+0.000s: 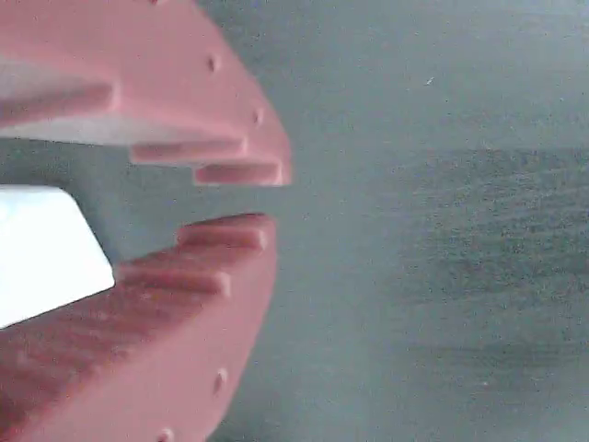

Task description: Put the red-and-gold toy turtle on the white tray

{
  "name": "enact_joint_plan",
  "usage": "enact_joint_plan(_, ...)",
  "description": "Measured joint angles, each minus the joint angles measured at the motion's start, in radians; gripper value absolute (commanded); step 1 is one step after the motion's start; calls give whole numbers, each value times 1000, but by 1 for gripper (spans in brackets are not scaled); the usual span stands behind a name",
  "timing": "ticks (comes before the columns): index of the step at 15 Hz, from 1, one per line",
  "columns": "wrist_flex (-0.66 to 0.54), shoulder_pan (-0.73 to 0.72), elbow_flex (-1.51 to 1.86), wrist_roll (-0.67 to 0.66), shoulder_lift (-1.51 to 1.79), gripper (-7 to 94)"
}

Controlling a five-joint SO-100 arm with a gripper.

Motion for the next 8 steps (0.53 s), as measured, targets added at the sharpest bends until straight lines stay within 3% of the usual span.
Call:
enact_joint_plan(2, -37, -58, -2, -32, -72, 0)
enact_joint_plan(5, -204, -149, -66, -114, -405, 0)
enact_joint_plan(8, -186, -207, -391, -244, -721, 0)
